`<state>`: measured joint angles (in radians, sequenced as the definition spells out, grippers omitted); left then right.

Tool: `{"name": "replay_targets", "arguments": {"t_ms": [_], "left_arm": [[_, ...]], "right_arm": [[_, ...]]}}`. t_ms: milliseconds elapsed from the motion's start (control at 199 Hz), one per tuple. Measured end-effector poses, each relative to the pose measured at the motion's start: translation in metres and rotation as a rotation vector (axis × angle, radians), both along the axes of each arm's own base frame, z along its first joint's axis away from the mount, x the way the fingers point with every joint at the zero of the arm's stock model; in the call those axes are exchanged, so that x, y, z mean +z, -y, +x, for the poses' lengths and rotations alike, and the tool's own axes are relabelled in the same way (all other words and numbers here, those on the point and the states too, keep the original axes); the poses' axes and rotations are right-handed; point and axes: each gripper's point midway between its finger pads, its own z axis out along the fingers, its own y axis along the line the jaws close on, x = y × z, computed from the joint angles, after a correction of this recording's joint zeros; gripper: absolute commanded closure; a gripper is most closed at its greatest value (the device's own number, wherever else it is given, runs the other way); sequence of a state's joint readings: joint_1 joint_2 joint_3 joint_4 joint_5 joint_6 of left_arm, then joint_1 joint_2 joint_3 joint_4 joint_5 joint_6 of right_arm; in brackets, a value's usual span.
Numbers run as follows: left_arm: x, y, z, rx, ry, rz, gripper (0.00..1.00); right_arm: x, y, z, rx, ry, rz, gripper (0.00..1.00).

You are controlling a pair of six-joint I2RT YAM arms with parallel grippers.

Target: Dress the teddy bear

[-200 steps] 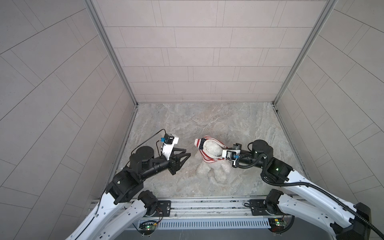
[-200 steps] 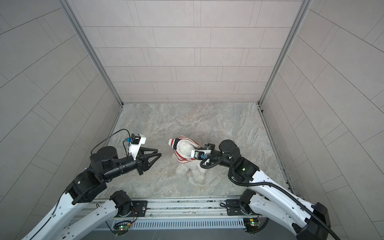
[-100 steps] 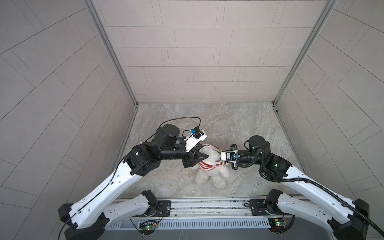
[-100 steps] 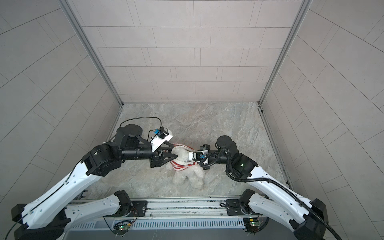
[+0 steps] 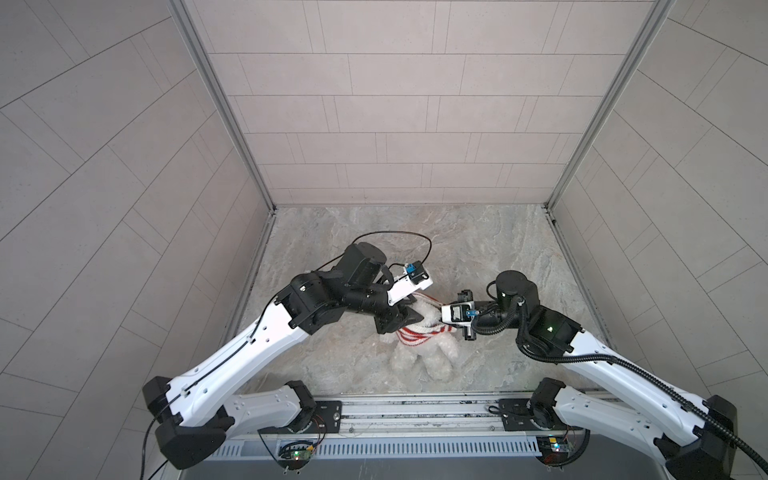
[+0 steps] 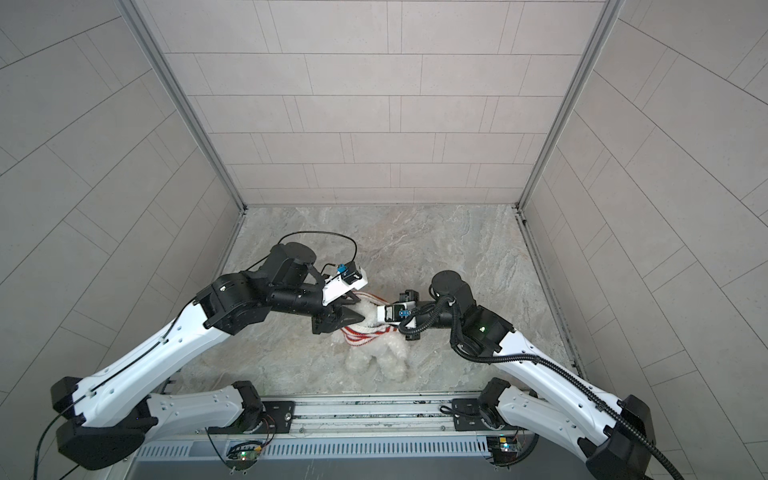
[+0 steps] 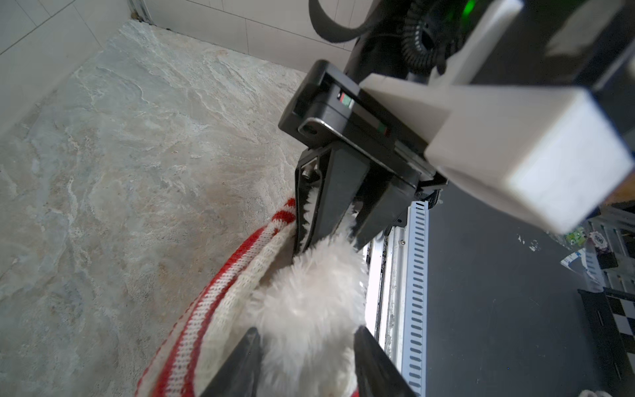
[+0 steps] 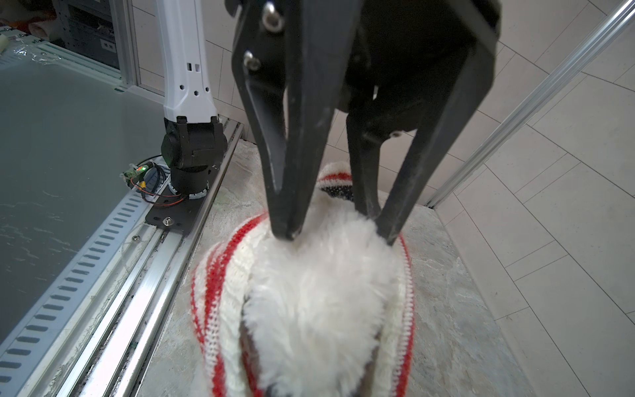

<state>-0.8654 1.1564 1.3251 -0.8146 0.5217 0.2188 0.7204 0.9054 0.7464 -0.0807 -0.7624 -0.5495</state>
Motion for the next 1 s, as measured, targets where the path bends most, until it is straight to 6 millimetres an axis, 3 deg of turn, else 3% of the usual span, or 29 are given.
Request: {"name": "replay_targets", "arguments": {"t_ms": [120, 612, 712, 1003], "left_arm": [[-0.005, 0.003, -0.001, -0.013, 0.003, 0.019, 0.42], [-0.020, 0.009, 0.010, 0.006, 0.051, 0.097, 0.44], [-0.022, 0.010, 0.011, 0.004, 0.060, 0.109, 0.54], [-0.025, 0.012, 0.012, 0.009, 0.078, 0.107, 0.97]], "right_arm": [[-0.002, 0.000, -0.001, 0.000, -0.007, -0.007, 1.00], [-0.010, -0.003, -0.002, 0.003, -0.027, -0.039, 1.00], [-0.010, -0.003, -0.001, -0.003, -0.023, -0.041, 1.00], [-0.012, 0.000, 0.009, -0.068, -0.017, -0.048, 1.00]]}}
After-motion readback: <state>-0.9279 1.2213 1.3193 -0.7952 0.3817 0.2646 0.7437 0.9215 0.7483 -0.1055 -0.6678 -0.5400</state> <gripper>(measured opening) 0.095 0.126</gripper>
